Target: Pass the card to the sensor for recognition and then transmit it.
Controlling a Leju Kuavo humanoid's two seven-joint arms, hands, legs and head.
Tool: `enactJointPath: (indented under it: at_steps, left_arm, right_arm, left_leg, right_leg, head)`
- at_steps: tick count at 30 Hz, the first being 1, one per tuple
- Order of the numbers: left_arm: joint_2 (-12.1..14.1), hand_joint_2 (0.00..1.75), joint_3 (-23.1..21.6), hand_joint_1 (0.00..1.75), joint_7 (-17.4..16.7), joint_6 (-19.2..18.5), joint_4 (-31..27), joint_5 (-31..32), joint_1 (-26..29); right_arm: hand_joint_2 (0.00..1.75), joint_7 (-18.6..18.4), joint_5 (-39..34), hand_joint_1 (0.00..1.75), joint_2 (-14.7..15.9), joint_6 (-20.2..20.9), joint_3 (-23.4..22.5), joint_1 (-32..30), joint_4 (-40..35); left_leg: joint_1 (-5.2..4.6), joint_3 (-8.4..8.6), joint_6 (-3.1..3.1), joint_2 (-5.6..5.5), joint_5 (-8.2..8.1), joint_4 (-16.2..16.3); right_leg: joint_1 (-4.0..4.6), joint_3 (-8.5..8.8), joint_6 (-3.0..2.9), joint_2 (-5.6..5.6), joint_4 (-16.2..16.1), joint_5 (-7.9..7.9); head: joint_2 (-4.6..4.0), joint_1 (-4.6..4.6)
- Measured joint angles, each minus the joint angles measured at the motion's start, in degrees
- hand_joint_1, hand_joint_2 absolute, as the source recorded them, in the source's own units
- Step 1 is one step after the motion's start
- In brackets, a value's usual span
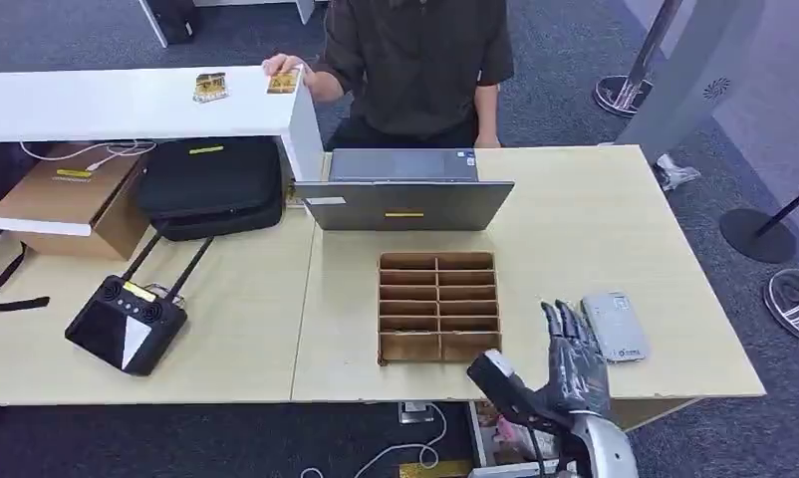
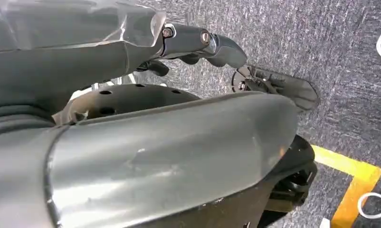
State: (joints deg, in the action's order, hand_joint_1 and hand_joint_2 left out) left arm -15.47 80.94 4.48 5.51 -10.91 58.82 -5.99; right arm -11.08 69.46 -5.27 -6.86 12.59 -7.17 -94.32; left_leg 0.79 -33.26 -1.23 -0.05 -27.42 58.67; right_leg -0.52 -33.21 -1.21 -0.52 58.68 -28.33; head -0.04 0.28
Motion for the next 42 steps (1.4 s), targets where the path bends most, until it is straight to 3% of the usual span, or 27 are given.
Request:
enactJointPath:
  at_steps: [10, 29, 30, 31, 32, 34, 42]
  left_arm:
    - [0.0, 0.00, -0.1, 0.00, 0.0, 0.0, 0.0, 0.1, -0.1]
    - [0.0, 0.00, 0.0, 0.00, -0.3, 1.1, 0.0, -0.9, 0.0]
    - [0.0, 0.00, 0.0, 0.00, -0.3, 1.1, 0.0, -1.0, 0.0]
    - [0.0, 0.00, 0.0, 0.00, -0.2, 1.1, 0.0, -1.0, 0.0]
    - [0.0, 0.00, 0.0, 0.00, -0.2, 1.1, 0.0, -1.0, 0.0]
    - [0.0, 0.00, 0.0, 0.00, -0.2, 1.1, 0.0, -1.0, 0.0]
    - [0.0, 0.00, 0.0, 0.00, -0.2, 1.1, 0.0, -1.0, 0.0]
  right_arm:
    - [1.75, 0.9, 0.1, 0.00, -2.3, 0.3, 3.7, 6.4, 8.5]
    - [1.75, 1.8, 0.9, 0.00, -2.9, -0.3, 4.6, 8.1, 11.5]
    - [1.75, 1.8, 1.0, 0.16, -2.9, -0.4, 4.6, 8.0, 11.2]
    - [1.75, 1.8, 1.0, 0.59, -2.9, -0.6, 4.6, 7.9, 11.0]
    - [1.75, 1.8, 1.0, 1.33, -2.9, -0.9, 4.6, 7.8, 10.7]
    - [1.75, 1.8, 1.0, 1.66, -2.9, -1.3, 4.6, 7.5, 10.3]
    - [1.75, 1.8, 0.8, 1.64, -2.9, -1.9, 4.5, 7.0, 9.0]
  left_leg:
    - [-0.02, -0.02, 0.00, -0.01, -0.01, 0.0]
    - [-0.02, -0.02, 0.01, 0.00, -0.01, 0.0]
    - [-0.02, -0.02, 0.01, 0.00, -0.01, 0.0]
    - [-0.02, -0.02, 0.01, 0.00, -0.01, 0.0]
    - [-0.02, -0.02, 0.01, 0.00, -0.01, 0.0]
    - [-0.02, -0.02, 0.01, 0.00, -0.01, 0.0]
    - [-0.02, -0.02, 0.01, 0.00, -0.01, 0.0]
  right_leg:
    - [0.00, -0.01, 0.00, 0.00, 0.0, 0.00]
    - [-0.01, -0.03, 0.00, 0.00, 0.0, 0.00]
    - [-0.01, -0.03, 0.00, 0.00, 0.0, 0.00]
    - [-0.01, -0.03, 0.00, 0.00, 0.0, 0.00]
    - [-0.01, -0.03, 0.00, 0.00, 0.0, 0.00]
    - [-0.01, -0.03, 0.00, 0.00, 0.0, 0.00]
    - [-0.01, -0.03, 0.00, 0.01, 0.0, 0.00]
  head:
    - [0.00, 0.00]
    - [0.00, 0.00]
    - [0.00, 0.00]
    - [0.00, 0.00]
    - [0.00, 0.00]
    - [0.00, 0.00]
    - [0.00, 0.00]
